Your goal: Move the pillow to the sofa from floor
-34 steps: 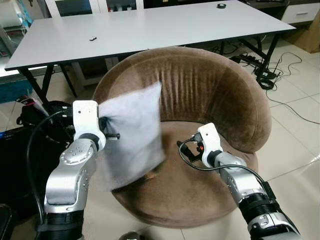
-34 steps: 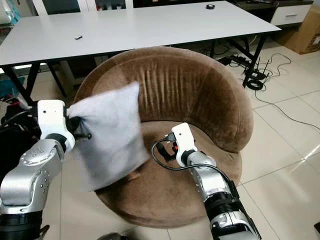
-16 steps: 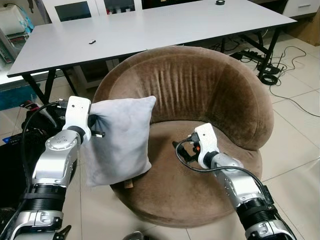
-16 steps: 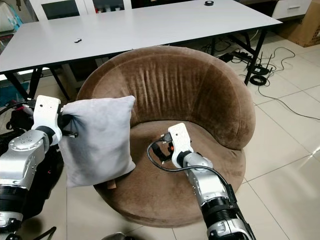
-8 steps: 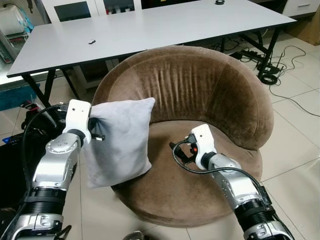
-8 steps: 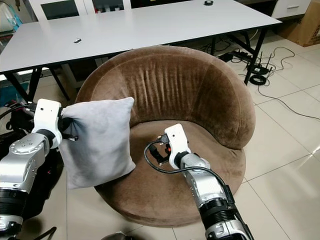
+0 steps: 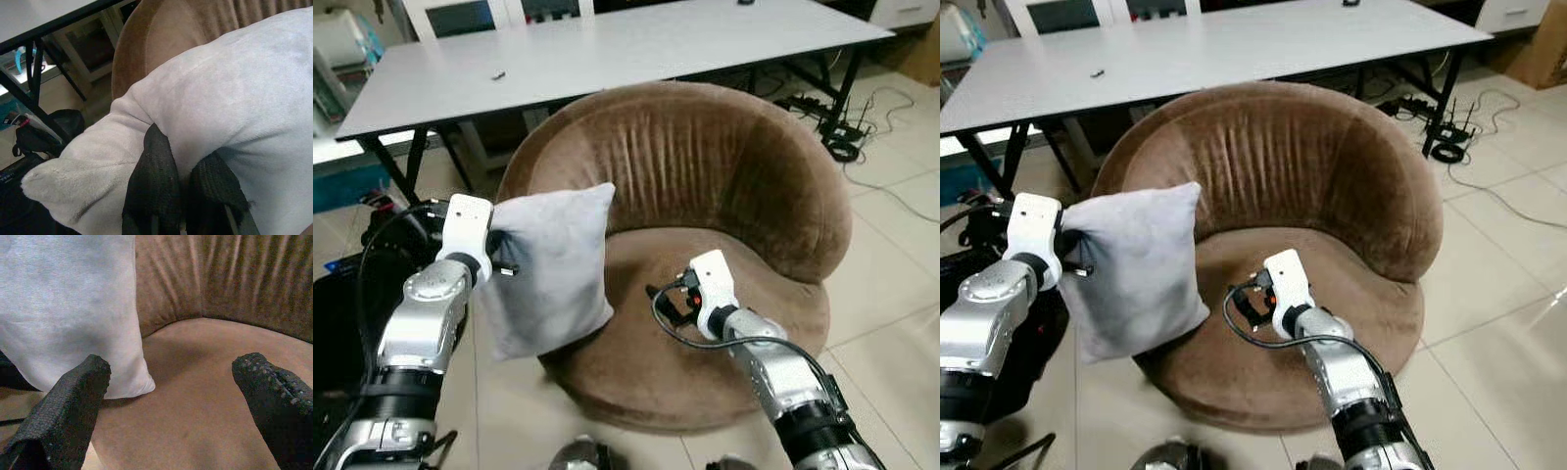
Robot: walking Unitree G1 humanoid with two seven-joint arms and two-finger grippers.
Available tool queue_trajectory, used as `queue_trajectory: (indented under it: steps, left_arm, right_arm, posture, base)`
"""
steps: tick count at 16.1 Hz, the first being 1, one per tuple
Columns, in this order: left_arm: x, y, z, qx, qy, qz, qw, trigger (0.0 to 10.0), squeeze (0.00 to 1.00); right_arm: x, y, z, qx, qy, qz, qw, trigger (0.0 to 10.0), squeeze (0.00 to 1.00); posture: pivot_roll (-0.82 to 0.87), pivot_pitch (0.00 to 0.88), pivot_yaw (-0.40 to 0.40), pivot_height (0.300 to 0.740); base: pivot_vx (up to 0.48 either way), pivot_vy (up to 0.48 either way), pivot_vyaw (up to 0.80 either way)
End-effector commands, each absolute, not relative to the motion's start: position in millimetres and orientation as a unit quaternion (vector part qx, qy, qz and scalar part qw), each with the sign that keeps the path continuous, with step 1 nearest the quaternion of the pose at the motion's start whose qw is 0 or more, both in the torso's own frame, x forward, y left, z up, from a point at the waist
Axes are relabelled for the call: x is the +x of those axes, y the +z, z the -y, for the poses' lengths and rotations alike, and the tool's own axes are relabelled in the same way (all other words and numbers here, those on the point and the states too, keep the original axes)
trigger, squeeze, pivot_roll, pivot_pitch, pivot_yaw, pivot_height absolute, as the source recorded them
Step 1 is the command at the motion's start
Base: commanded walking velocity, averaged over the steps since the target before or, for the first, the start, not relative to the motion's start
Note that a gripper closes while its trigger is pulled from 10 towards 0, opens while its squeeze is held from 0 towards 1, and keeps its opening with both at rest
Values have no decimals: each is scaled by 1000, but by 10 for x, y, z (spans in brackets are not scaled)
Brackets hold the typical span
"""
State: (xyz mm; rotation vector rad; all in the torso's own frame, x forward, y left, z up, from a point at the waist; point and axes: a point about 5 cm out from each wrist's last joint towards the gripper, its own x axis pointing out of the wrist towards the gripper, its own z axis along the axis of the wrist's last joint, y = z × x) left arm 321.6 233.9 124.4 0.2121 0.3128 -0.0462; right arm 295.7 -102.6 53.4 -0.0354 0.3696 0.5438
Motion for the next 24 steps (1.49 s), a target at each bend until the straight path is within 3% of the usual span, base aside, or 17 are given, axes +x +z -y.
queue_trajectory:
  steps: [1, 6, 11, 19, 24]
  left_arm:
    - [3245, 1337, -2351, 113, -22, -135, 984, 10000, 0]
    - [3261, 1325, -2314, 119, -23, -134, 984, 10000, 0]
    - [3257, 1318, -2298, 121, -25, -135, 983, 10000, 0]
    - [3265, 1330, -2270, 113, -27, -132, 984, 10000, 0]
    - [3255, 1334, -2240, 96, -33, -129, 986, 10000, 0]
  right_arm:
    - [2962, 573, 993, -19, 273, -176, 946, 10000, 0]
    - [3002, 608, 934, -21, 285, -169, 943, 10000, 0]
    - [2996, 592, 944, -24, 282, -175, 943, 10000, 0]
    - [2977, 579, 942, -27, 284, -178, 942, 10000, 0]
    - [2947, 569, 920, -30, 296, -176, 938, 10000, 0]
  posture:
    - [-86, 0, 111, 685]
    - [-85, 0, 110, 690]
    - [-83, 0, 109, 740]
    - [-83, 0, 112, 740]
    - [-84, 0, 112, 740]
  base:
    - [0, 0, 0]
    - [0, 0, 0]
    - [0, 0, 0]
    - [0, 0, 0]
    - [393, -270, 0]
